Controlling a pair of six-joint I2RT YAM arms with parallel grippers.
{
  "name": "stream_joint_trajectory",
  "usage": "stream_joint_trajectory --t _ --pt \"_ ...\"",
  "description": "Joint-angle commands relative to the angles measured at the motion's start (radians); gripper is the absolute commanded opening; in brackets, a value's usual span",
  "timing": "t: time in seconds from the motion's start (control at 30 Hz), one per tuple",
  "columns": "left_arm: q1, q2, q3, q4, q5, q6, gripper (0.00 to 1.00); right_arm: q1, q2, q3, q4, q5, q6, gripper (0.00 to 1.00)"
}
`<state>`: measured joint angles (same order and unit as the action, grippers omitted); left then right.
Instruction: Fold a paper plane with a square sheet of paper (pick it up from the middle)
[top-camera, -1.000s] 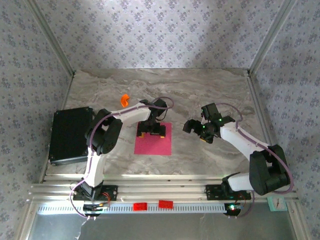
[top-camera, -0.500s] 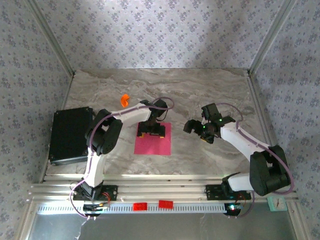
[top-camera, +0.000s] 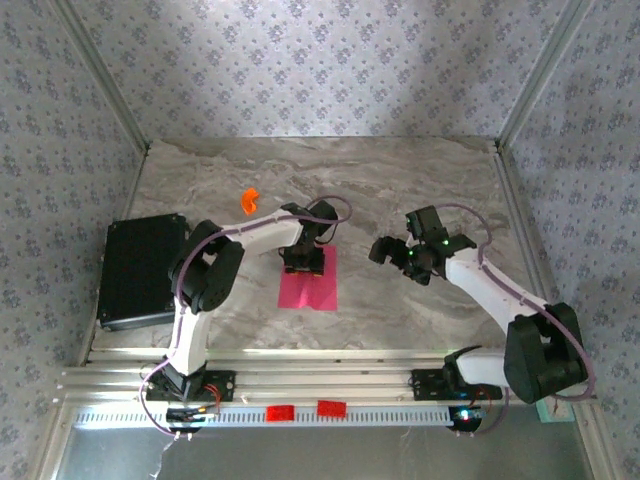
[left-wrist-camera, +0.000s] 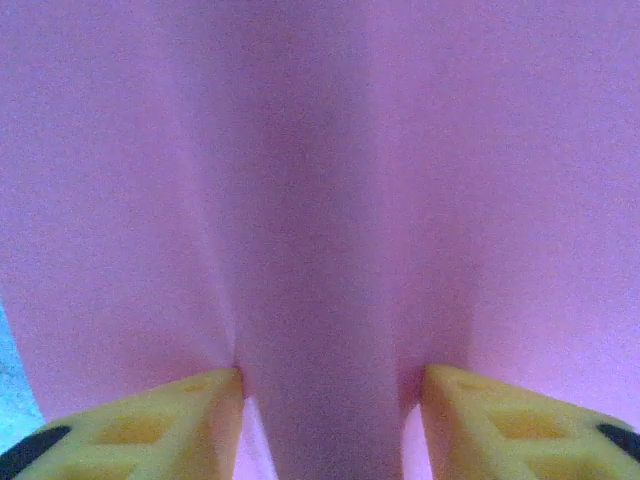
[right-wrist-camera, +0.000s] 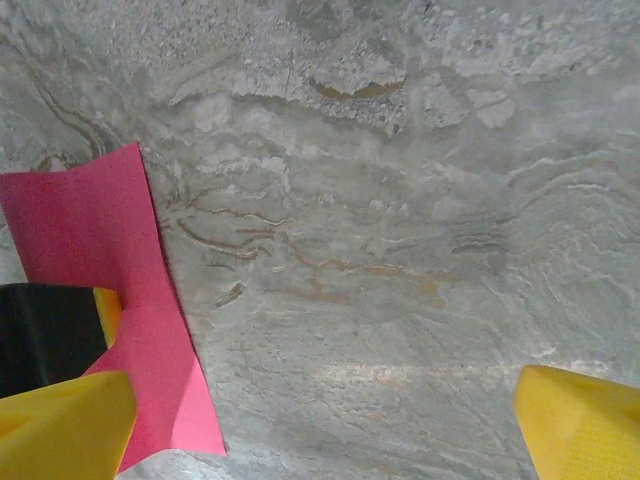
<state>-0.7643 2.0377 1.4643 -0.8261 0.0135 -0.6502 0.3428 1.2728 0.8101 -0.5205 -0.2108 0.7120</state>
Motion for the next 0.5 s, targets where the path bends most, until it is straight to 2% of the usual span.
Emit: stream_joint_trajectory --t 0.0,0.1,0.3,0.47 --pt "-0.010 -0.063 -0.023 0.076 0.034 0.011 0.42 -0.015 -0.056 -0.028 -0.057 0.052 0.086 0.99" --pt "-0.003 -0.122 -0.043 0.140 0.098 0.002 0.40 -0.049 -0.119 -0.072 -0.038 0.048 0.115 0.99" --pt "0.041 -0.222 -0.147 0.466 0.418 -0.121 0.39 -0.119 -0.309 -0.203 0.045 0.012 0.169 0.99" --pt "0.072 -0.238 -0.218 0.679 0.568 -0.238 0.39 -0.155 -0.437 -0.278 0.106 -0.016 0.185 0.99"
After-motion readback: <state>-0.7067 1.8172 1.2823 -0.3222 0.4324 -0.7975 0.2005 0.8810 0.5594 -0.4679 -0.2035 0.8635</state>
